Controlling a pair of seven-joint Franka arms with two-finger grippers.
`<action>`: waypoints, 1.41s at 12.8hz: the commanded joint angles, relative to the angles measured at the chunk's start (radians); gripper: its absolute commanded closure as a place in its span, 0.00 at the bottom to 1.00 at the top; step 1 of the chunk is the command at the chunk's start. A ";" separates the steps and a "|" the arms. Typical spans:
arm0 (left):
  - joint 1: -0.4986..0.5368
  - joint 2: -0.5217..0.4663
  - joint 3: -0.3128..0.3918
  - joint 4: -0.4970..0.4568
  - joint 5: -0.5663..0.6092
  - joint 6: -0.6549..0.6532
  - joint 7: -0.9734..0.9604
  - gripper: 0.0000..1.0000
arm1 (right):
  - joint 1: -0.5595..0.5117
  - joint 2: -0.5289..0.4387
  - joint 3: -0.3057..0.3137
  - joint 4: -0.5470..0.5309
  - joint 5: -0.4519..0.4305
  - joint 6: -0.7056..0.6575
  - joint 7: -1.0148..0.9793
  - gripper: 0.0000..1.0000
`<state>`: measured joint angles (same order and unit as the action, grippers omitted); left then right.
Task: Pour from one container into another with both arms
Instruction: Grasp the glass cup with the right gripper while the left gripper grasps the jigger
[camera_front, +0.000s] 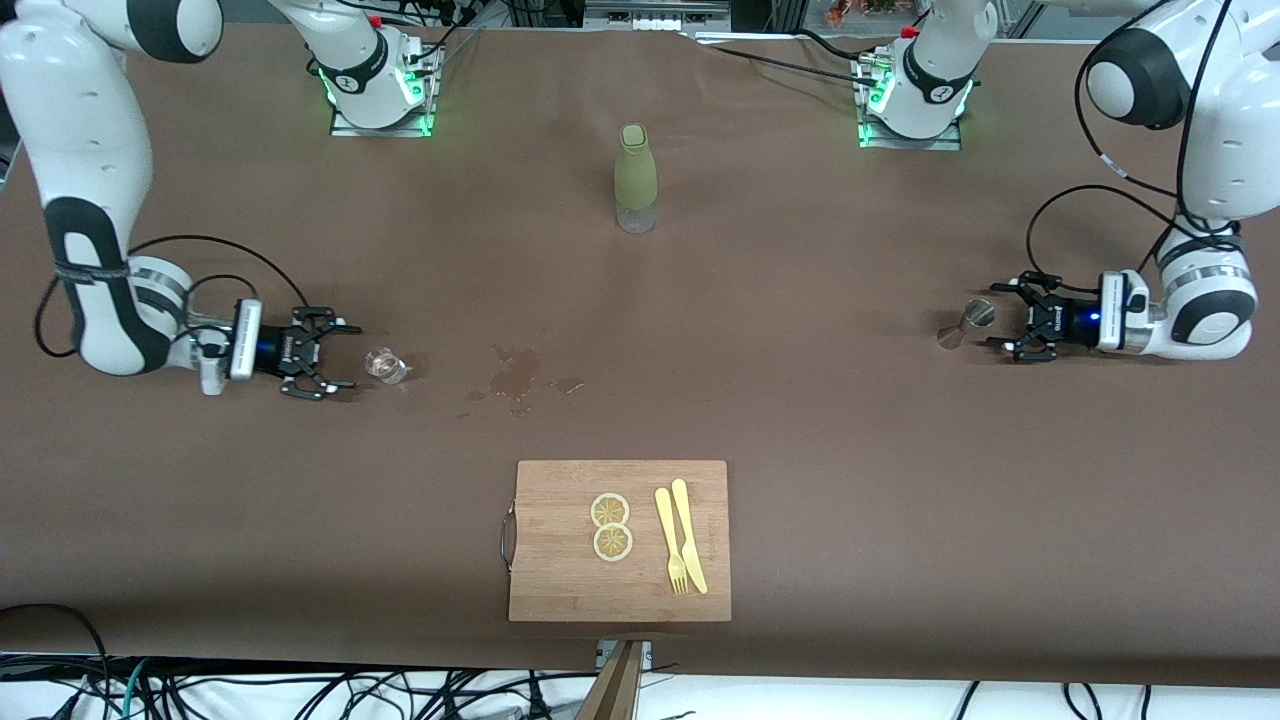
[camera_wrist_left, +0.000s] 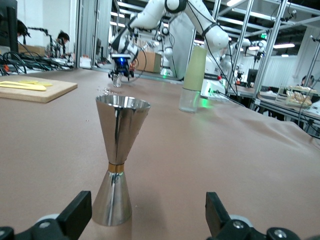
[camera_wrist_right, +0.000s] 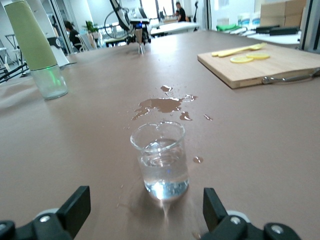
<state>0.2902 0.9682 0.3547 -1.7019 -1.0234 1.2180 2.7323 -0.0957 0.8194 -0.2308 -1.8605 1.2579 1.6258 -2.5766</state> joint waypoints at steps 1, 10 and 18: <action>-0.031 -0.005 -0.009 -0.042 -0.040 0.009 0.138 0.00 | 0.005 0.021 0.028 0.014 0.050 -0.015 -0.060 0.01; -0.052 -0.003 -0.031 -0.035 -0.058 0.005 0.132 0.27 | 0.024 0.052 0.076 0.047 0.055 -0.006 -0.070 0.11; -0.049 -0.003 -0.022 -0.030 -0.053 -0.018 0.133 0.84 | 0.027 0.060 0.080 0.050 0.057 -0.004 -0.060 0.75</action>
<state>0.2474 0.9691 0.3176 -1.7190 -1.0638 1.2128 2.7378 -0.0718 0.8598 -0.1523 -1.8296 1.2972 1.6247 -2.6371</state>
